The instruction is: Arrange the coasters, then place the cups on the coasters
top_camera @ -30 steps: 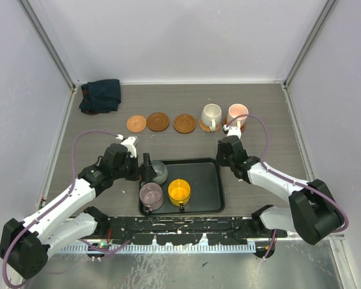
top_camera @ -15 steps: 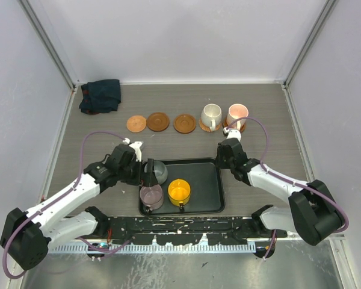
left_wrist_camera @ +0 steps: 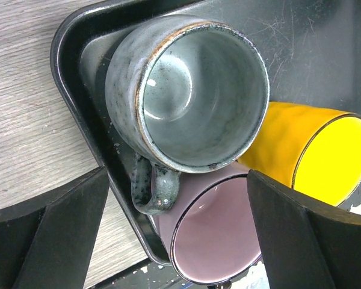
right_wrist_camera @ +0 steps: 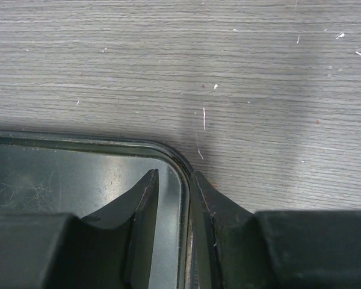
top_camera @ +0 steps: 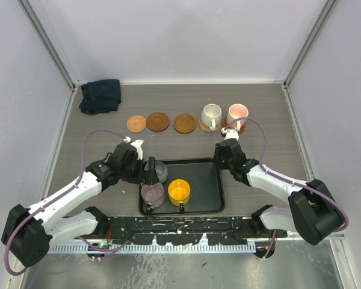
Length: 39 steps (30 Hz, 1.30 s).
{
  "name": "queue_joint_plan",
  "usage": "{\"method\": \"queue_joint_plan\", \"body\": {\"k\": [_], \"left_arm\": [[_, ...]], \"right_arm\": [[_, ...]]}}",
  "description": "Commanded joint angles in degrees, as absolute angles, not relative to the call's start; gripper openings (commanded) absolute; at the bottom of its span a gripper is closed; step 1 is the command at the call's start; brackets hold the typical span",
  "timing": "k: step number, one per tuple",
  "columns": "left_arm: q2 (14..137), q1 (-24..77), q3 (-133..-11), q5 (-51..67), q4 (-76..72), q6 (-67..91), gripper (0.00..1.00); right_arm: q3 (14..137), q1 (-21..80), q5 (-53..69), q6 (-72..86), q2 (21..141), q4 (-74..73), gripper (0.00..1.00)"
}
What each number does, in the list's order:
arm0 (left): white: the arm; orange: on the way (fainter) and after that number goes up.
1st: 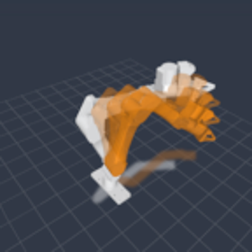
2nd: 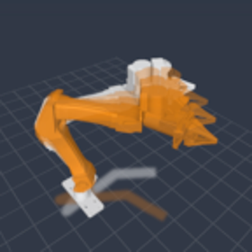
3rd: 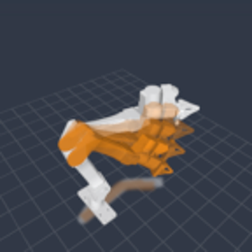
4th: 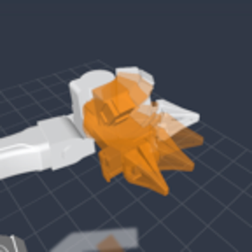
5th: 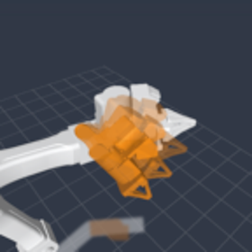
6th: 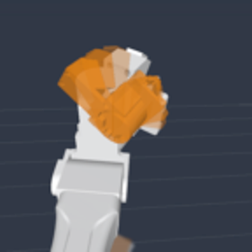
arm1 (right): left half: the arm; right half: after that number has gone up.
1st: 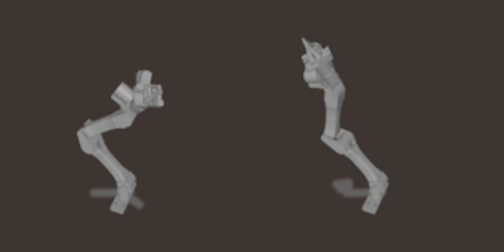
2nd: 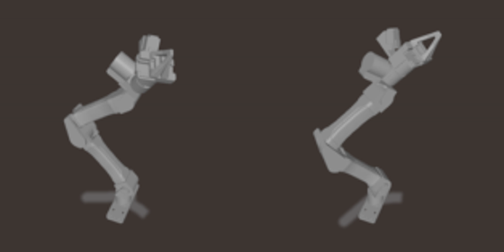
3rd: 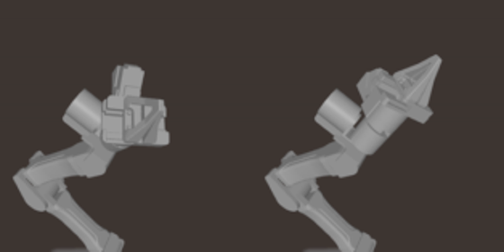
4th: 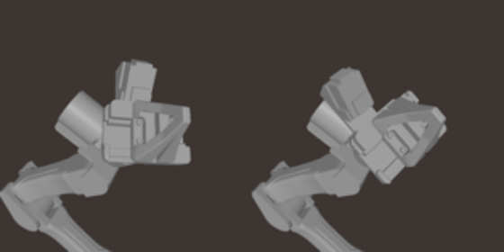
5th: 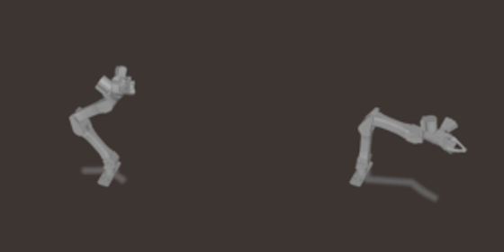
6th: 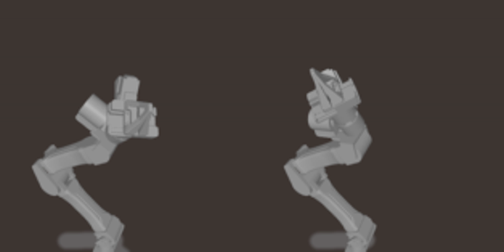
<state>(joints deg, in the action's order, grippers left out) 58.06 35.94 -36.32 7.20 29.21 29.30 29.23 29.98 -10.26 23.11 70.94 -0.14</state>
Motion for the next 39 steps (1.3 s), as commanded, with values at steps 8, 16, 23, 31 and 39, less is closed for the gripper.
{"method": "queue_joint_plan", "body": {"k": [8, 16, 23, 31, 39], "left_arm": [[55.8, 36.2, -37.9, 6.4, 26.8, 29.5, 0.98], [54.6, 36.2, -36.8, 6.4, 24.7, 30.3, 0.98], [54.2, 36.2, -36.7, 2.7, 24.9, 32.5, 0.98], [53.2, 36.3, -35.7, 1.5, 24.3, 35.2, 0.98], [50.9, 36.3, -33.9, 1.4, 25.1, 35.6, 0.98]], "right_arm": [[39.2, 46.6, -22.3, 26.4, 62.2, -20.7, 0.5], [43.4, 59.0, -20.5, 39.2, 52.7, -33.5, 0.68], [43.2, 68.0, -20.5, 41.5, 54.3, -31.5, 0.78], [48.4, 81.0, -27.2, 43.8, 65.5, -34.1, 0.8], [49.7, 83.9, -27.3, 45.1, 71.4, -32.1, 0.81]]}}
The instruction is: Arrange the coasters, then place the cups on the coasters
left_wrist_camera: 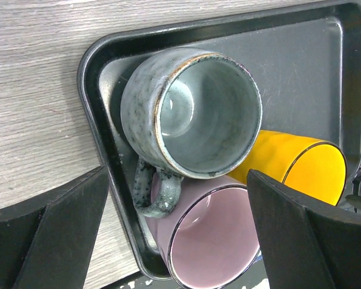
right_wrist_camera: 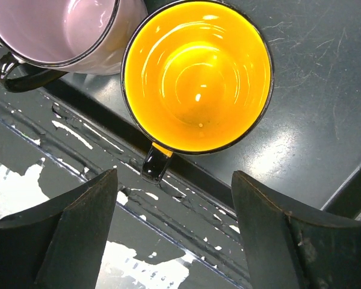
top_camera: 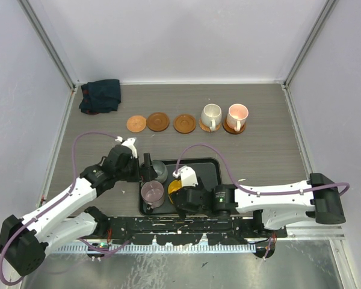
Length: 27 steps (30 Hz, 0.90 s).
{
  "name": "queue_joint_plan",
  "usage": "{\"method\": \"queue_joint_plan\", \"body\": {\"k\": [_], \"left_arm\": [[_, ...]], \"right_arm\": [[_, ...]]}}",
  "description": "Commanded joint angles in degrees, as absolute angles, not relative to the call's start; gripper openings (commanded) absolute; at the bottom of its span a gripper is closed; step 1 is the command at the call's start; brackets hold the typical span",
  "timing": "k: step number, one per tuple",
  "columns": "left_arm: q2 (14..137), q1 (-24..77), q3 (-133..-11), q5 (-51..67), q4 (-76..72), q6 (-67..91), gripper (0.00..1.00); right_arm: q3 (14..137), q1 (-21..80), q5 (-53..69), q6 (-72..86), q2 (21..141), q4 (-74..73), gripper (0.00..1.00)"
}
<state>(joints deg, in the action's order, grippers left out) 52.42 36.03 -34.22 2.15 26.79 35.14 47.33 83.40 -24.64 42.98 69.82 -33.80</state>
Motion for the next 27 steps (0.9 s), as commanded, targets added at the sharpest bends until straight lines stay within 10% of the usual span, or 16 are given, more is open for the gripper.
{"method": "queue_joint_plan", "body": {"k": [1, 18, 27], "left_arm": [[50.8, 36.2, -33.9, 1.4, 25.0, 35.6, 0.98], [52.6, 36.3, -33.3, 2.4, 22.1, 35.1, 0.98], [53.5, 36.2, -33.2, 2.4, 21.2, 35.3, 0.98]], "right_arm": [[49.7, 83.9, -27.4, 45.2, 72.0, -32.0, 0.81], [47.1, 83.9, -32.0, 49.9, 81.8, -31.7, 0.52], [46.2, 83.9, -31.4, 49.6, 81.8, -33.3, 0.53]]}}
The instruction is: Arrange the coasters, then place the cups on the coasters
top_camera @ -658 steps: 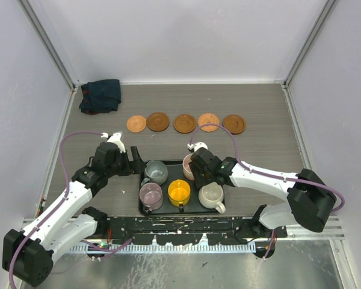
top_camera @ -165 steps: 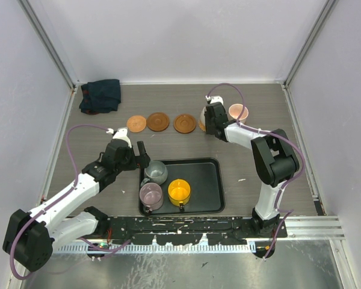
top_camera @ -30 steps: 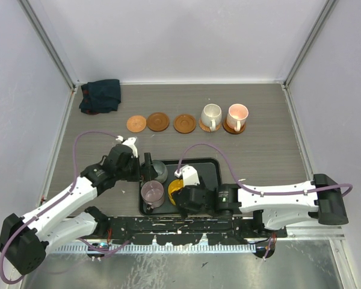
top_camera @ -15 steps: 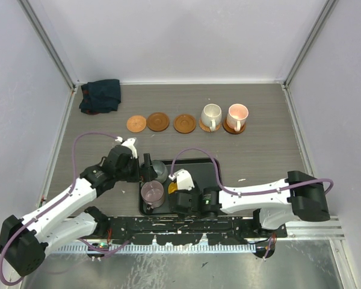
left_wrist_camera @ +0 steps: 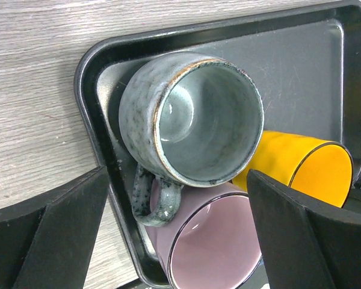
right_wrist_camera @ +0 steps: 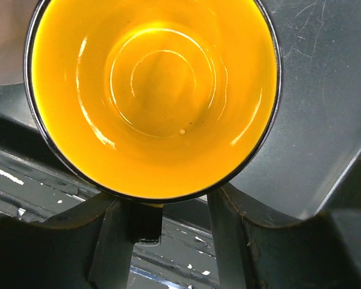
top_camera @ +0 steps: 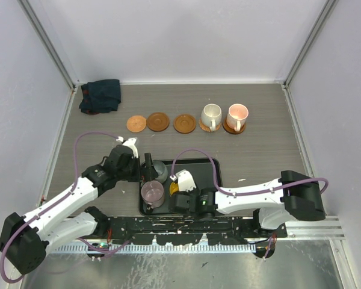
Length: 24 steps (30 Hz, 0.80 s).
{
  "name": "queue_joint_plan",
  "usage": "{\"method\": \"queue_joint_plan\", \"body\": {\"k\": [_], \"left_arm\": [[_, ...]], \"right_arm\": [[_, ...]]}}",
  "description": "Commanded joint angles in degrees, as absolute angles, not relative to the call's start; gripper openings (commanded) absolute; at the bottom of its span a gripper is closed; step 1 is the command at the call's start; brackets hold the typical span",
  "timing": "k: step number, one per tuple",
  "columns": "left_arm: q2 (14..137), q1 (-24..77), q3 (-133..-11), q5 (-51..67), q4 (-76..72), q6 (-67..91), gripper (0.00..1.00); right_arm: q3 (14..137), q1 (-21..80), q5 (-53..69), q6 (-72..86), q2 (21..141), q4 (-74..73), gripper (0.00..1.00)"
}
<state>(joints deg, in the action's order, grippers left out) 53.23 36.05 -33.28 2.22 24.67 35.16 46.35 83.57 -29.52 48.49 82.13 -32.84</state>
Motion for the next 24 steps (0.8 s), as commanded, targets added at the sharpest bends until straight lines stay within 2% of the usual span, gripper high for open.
{"method": "queue_joint_plan", "body": {"k": [1, 18, 24], "left_arm": [[53.5, 36.3, -33.1, 2.4, 21.1, 35.3, 0.98], [53.5, 36.3, -32.8, 1.9, 20.8, 35.6, 0.98], [54.2, 36.3, -32.8, 1.9, 20.7, 35.5, 0.98]], "right_arm": [[46.3, 83.9, -31.3, 49.4, 81.9, -32.9, 0.53], [46.8, 81.5, -30.1, 46.4, 83.1, -27.4, 0.46], [46.8, 80.0, -29.5, 46.1, 83.1, -26.9, 0.4]]}}
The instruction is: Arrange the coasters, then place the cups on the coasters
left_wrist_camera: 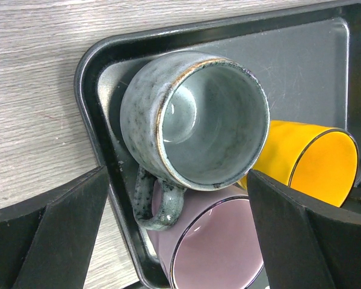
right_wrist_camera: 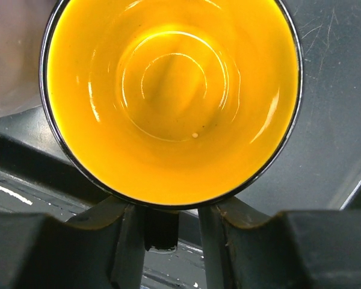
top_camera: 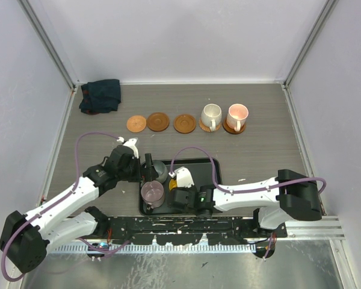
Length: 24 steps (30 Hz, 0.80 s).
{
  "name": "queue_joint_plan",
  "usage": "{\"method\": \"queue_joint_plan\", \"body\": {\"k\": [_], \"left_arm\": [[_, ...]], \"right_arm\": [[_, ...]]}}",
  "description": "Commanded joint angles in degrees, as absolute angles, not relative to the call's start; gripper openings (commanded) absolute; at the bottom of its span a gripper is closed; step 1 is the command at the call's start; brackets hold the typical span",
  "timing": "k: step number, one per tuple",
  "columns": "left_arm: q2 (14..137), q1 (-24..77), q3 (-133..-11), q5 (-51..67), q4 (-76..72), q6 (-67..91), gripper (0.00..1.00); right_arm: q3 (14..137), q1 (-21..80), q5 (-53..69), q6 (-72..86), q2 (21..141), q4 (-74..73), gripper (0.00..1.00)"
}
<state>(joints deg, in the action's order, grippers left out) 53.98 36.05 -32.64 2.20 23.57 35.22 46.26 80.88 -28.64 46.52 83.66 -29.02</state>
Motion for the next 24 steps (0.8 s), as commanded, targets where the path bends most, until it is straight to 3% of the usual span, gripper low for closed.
{"method": "queue_joint_plan", "body": {"k": [1, 7, 11, 24], "left_arm": [[54.2, 36.3, -32.8, 1.9, 20.7, 35.4, 0.98], [54.3, 36.3, -32.7, 1.7, 20.6, 35.4, 0.98], [54.2, 36.3, -32.6, 1.7, 20.6, 35.5, 0.98], [52.2, 36.3, -33.0, 1.3, 21.0, 35.6, 0.98]], "right_arm": [[46.8, 79.9, -29.5, 46.1, 83.2, -26.9, 0.38], [46.9, 78.3, -28.5, 45.6, 84.1, -26.6, 0.23], [46.9, 77.6, -28.3, 45.4, 84.3, -26.6, 0.02], [48.8, 77.5, -35.9, 41.5, 82.2, -25.4, 0.01]]}}
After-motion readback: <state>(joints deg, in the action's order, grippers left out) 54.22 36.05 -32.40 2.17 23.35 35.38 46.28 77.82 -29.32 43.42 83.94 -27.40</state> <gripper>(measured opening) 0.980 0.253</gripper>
